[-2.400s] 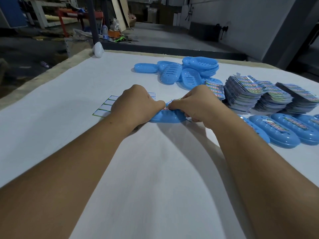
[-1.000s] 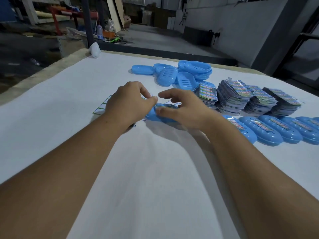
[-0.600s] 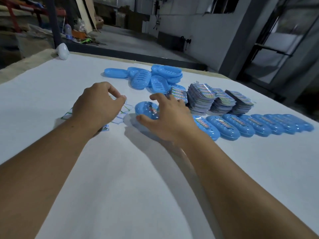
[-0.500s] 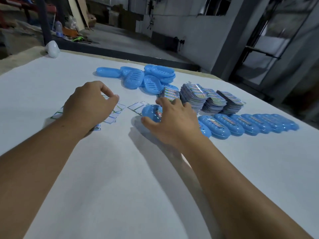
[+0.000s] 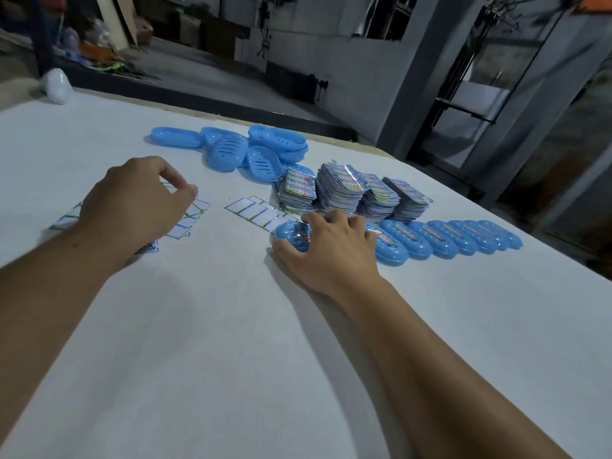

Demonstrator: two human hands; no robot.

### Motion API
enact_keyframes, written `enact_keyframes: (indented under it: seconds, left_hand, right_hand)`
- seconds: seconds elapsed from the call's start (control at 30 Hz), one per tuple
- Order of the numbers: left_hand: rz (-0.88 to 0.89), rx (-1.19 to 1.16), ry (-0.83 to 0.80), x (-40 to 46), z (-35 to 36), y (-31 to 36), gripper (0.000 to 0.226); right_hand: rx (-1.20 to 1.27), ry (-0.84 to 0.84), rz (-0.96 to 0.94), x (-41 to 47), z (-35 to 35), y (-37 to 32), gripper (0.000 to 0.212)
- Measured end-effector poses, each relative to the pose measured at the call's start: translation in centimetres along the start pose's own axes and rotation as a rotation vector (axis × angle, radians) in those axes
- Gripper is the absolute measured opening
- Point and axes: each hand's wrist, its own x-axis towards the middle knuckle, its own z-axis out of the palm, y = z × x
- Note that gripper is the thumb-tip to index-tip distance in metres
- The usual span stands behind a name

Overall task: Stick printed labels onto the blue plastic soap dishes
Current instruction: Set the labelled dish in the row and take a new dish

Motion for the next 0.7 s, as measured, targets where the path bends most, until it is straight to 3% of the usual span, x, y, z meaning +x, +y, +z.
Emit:
enact_keyframes:
  seconds: [0.7]
  left_hand:
    - [0.043,0.034,-0.008,0.4,0.9,-0.6,0.023]
  right_hand:
    - [0.043,0.009,0.147,0.6,-0.7,5.2,0.059]
